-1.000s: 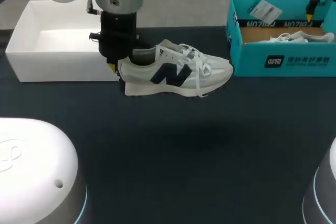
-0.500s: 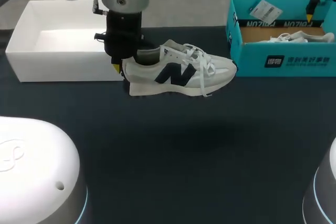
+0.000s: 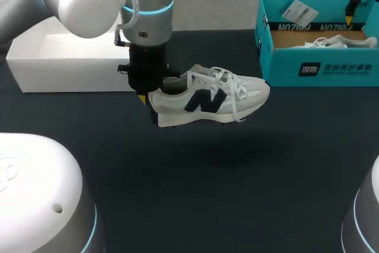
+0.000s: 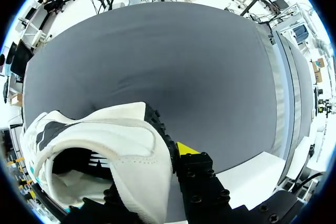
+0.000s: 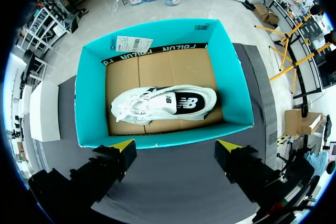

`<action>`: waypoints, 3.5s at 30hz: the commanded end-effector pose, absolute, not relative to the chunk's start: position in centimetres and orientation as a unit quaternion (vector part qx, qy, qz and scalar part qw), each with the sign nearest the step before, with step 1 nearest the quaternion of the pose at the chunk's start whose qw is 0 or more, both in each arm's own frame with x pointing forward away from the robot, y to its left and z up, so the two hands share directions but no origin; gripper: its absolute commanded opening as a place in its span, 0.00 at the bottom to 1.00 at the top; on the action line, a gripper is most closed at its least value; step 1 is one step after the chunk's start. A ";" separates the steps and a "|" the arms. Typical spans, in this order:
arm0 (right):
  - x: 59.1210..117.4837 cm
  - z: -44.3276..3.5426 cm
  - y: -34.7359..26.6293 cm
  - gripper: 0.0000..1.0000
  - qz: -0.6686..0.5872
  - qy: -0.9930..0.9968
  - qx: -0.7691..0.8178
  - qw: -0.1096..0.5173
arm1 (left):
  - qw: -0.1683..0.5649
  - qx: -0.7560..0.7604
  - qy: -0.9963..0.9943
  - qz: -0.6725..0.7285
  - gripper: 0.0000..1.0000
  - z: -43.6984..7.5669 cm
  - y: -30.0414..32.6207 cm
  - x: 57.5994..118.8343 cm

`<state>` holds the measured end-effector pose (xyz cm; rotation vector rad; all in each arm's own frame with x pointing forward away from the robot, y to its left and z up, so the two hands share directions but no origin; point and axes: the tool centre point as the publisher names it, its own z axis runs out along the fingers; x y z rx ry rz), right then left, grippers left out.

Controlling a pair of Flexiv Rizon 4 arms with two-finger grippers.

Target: Take the shoe out of the shoebox, open the shoe tongue, remove and reinsert the insole, then place the shoe into the shoebox

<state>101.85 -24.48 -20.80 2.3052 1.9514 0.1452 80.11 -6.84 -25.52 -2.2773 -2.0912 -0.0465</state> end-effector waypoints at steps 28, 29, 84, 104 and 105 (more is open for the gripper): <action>101.8 -20.8 -24.5 1.00 0.049 0.644 0.761 0.059 | 0.042 -0.740 -0.670 -0.051 0.00 -41.1 -8.3 80.1; 101.8 -20.8 -24.5 1.00 0.049 0.644 0.761 0.059 | 0.046 -0.741 -0.668 -0.049 0.00 -41.3 -8.2 80.1; 101.8 -20.8 -24.5 1.00 0.049 0.644 0.761 0.059 | 0.015 -0.503 -0.854 0.133 1.00 -27.3 -3.0 82.3; 101.8 -20.8 -24.5 1.00 0.049 0.644 0.761 0.059 | -0.018 -0.154 -0.954 0.256 1.00 -25.1 1.8 82.0; 101.8 -20.8 -24.5 1.00 0.049 0.644 0.761 0.059 | -0.016 -0.146 -0.955 0.258 1.00 -25.0 1.9 82.0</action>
